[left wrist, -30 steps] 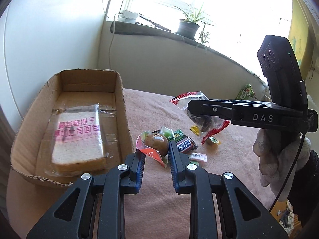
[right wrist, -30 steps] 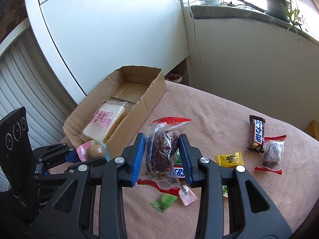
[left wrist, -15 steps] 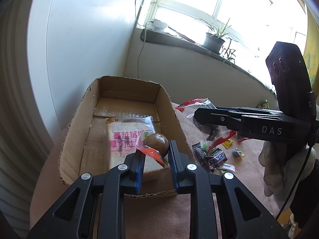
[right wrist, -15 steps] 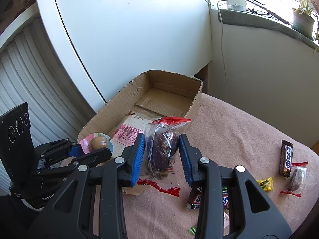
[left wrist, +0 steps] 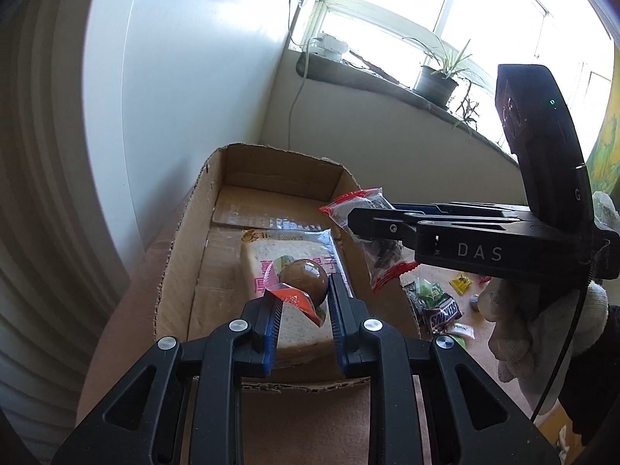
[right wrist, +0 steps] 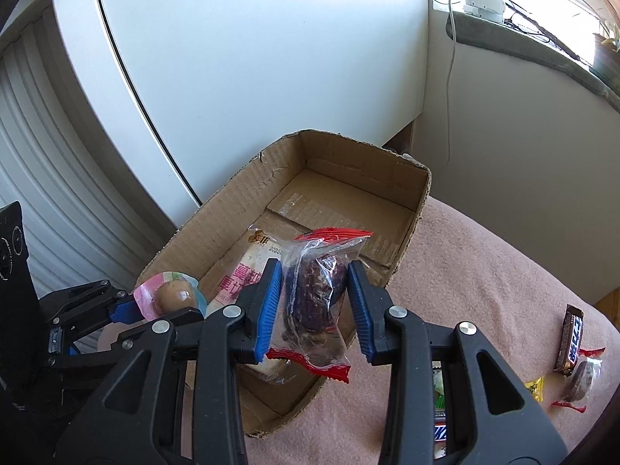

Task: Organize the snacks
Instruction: 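Carry both snacks into the box and open both grippers, then withdraw both grippers from the box back over the snack pile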

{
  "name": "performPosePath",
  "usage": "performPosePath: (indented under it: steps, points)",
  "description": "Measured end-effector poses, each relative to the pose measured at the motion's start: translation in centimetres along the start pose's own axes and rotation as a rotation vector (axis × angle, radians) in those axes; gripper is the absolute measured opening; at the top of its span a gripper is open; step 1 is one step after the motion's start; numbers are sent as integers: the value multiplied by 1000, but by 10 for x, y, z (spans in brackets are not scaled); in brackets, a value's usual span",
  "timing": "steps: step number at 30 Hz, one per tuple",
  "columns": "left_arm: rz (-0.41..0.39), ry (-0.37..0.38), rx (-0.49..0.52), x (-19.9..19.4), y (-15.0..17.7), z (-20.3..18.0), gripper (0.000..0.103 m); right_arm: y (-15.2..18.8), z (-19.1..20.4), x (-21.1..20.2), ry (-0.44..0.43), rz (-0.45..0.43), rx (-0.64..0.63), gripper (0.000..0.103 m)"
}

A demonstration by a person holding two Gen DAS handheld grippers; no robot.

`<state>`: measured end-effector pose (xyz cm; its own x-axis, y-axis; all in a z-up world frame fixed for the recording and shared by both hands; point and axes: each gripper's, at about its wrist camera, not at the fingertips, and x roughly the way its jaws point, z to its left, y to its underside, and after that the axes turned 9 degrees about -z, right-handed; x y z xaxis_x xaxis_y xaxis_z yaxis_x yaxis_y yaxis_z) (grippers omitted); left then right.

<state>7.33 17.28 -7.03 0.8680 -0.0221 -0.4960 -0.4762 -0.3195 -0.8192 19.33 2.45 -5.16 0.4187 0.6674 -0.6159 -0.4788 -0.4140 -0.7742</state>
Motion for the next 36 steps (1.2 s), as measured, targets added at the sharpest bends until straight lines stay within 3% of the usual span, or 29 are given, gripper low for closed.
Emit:
performPosePath:
  steps: [3,5,7,8,12,21,28,36]
  points:
    - [3,-15,9,-2,-2,0,31,-4,3,4,8,9,-13,37]
    - [-6,-31,2,-5,-4,1,58,-6,4,6,19,11,-16,47]
    - [-18,-34,1,-11,-4,1,57,-9,3,6,39,2,-12,66]
    - [-24,-37,1,-15,-4,0,58,-11,2,5,42,-5,-5,70]
    - [-61,-45,-4,-38,-5,-1,57,-13,-5,3,21,3,42,70]
    - [-131,-93,-16,-88,-7,0,57,-17,10,-23,-3,-45,8,70]
    - [-133,-84,-18,-109,-1,-7,57,-15,30,-36,-38,-66,-19,70]
    - [-106,-54,-26,-113,10,-10,57,-14,45,-47,-14,-78,-54,70]
